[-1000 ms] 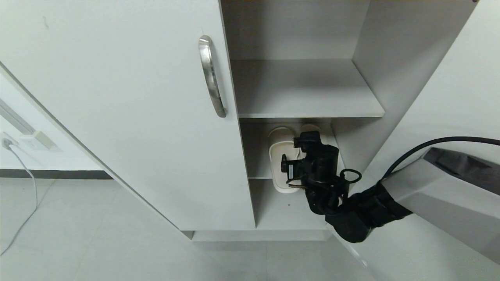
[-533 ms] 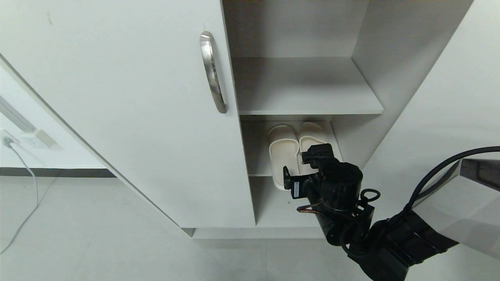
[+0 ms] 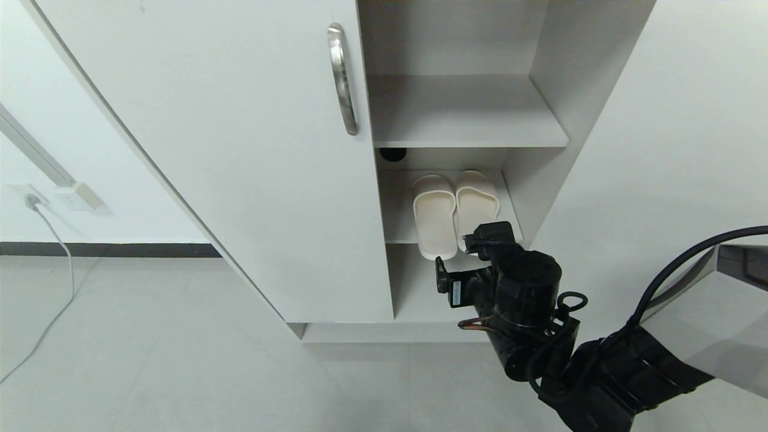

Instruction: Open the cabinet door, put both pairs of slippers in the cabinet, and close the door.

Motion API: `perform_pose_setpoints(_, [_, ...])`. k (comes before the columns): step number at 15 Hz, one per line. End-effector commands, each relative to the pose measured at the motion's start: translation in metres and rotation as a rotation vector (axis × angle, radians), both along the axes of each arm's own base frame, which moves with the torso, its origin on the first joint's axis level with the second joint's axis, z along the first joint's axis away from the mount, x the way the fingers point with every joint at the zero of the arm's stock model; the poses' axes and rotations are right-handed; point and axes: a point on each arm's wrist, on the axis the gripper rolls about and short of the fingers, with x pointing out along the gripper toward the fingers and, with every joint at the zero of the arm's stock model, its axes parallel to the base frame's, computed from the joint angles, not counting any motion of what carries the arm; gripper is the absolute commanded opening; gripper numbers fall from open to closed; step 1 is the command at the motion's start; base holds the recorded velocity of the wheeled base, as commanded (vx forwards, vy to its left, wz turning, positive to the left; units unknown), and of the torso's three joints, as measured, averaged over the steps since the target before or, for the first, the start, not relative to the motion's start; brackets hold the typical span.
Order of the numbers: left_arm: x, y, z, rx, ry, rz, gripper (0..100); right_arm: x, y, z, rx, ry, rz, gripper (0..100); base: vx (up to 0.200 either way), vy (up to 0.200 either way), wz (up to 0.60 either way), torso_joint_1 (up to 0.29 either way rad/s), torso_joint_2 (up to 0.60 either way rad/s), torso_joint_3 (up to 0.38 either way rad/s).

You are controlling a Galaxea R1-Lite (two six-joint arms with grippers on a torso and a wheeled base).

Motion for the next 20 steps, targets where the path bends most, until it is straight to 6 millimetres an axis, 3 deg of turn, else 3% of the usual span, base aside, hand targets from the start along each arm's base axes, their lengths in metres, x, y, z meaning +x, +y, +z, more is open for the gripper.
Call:
perform_pose_setpoints(1, [0.0,0.0,0.0,0.0,0.0,0.001,0,-0.0004,0.0004,-0.0014,-0.004,0.002,0.002,100,0.0,0.0,0.0,0.0,0.0,0.0])
perform_pose_setpoints(6, [0.0,-0.0001,-0.0002,0.0,0.002,-0.005,0,-0.0005,0.0002,-0.0017,-0.005,0.003,0.002,100,0.0,0.0,0.0,0.0,0.0,0.022])
perform_pose_setpoints(20, [0.0001,-0.0001,0.0,0.009,0.002,-0.005,0,-0.0096,-0.005,-0.008,-0.032,0.024,0.017,100,0.0,0.0,0.0,0.0,0.0,0.155])
